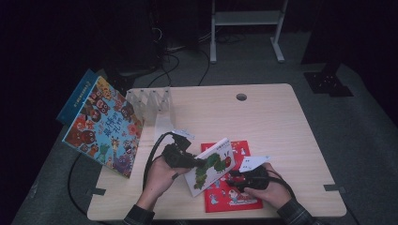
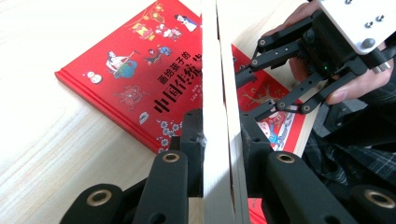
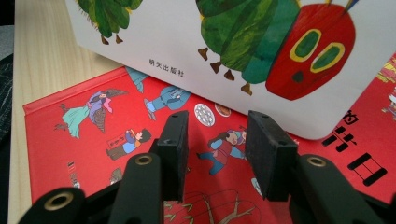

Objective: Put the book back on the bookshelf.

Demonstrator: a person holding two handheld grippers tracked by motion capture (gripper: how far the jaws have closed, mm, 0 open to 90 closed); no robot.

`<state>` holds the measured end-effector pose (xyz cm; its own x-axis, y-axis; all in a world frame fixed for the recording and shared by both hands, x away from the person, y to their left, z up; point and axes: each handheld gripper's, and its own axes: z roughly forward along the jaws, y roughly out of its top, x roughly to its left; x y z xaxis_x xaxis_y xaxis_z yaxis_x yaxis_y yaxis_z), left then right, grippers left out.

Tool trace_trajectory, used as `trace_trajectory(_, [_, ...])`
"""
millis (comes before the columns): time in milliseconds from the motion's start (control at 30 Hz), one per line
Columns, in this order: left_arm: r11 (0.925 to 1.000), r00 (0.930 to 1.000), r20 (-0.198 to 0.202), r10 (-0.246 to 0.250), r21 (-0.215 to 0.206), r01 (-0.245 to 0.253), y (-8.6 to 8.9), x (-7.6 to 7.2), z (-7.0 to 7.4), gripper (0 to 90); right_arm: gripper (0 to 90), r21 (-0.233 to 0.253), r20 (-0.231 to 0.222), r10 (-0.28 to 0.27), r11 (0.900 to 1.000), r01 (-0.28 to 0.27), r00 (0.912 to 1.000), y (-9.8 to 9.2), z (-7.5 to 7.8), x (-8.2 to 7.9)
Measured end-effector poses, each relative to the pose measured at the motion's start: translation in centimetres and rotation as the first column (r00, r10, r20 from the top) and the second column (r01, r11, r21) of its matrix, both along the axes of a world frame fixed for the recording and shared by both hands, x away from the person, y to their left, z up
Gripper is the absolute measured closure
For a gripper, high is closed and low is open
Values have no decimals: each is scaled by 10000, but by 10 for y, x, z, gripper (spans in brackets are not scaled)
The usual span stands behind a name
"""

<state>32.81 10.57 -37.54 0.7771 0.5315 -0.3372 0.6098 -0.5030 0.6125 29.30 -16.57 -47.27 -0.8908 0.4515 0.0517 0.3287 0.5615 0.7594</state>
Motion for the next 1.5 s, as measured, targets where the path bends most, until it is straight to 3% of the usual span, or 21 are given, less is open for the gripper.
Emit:
trace_trajectory(100, [9999,10000,44,-86,-94,86,1,-1,1,758,551,-13,22,79,10000,-79,10000,0,0,0])
trace_trajectory(233, [9985,9999,57,-123,-533,126,4,-1,3,759,508,-89,299,262,9996,-259,9992,2,-1,-1])
trace_trajectory(467, [9969,9996,253,156,-779,-136,17,-1,10,759,418,-154,402,259,9996,-253,9989,2,-2,-1])
trace_trajectory(533, [9966,9994,294,198,-803,-173,19,-1,11,759,410,-191,408,154,9997,-146,9990,0,-1,0])
trace_trajectory(700, [9956,9981,424,438,-851,-401,30,-1,14,759,348,246,544,-397,9990,384,9977,-12,4,3])
trace_trajectory(967, [9929,9938,604,931,-793,-882,48,0,17,759,278,410,620,-1408,9895,1384,9881,-40,6,10])
trace_trajectory(1000, [9921,9928,631,1021,-790,-971,51,0,18,759,269,409,645,-1540,9876,1515,9860,-44,6,12])
trace_trajectory(1033, [9913,9912,700,1121,-771,-1067,55,0,19,759,244,418,660,-1964,9801,1939,9783,-54,5,16])
trace_trajectory(1067, [9913,9912,700,1121,-771,-1067,55,0,19,759,244,418,660,-1964,9801,1939,9783,-54,5,16])
trace_trajectory(1100, [9896,9893,736,1261,-788,-1203,60,0,20,759,222,384,786,-2422,9701,2398,9670,-63,5,22])
trace_trajectory(1167, [9883,9875,746,1385,-752,-1330,65,1,20,759,208,367,952,-2795,9601,2772,9554,-73,5,27])
trace_trajectory(1200, [9883,9875,746,1385,-752,-1330,65,1,20,759,208,367,952,-2795,9601,2772,9554,-73,5,27])
trace_trajectory(1233, [9866,9854,749,1528,-700,-1477,70,2,20,759,204,364,912,-3130,9497,3110,9454,-82,4,32])
trace_trajectory(1333, [9845,9827,780,1677,-646,-1629,76,2,19,759,197,361,799,-3389,9408,3370,9374,-89,2,36])
trace_trajectory(1367, [9818,9802,762,1828,-674,-1778,81,2,20,759,197,302,640,-3670,9302,3657,9280,-97,-1,41])
trace_trajectory(1400, [9818,9802,762,1828,-674,-1778,81,2,20,759,197,302,640,-3670,9302,3657,9280,-97,-1,41])
trace_trajectory(1433, [9783,9765,779,2009,-672,-1959,87,3,20,759,198,251,494,-3902,9207,3894,9194,-103,-4,45])
trace_trajectory(1500, [9764,9746,788,2097,-699,-2045,90,3,20,759,197,155,411,-4104,9119,4101,9110,-107,-7,48])
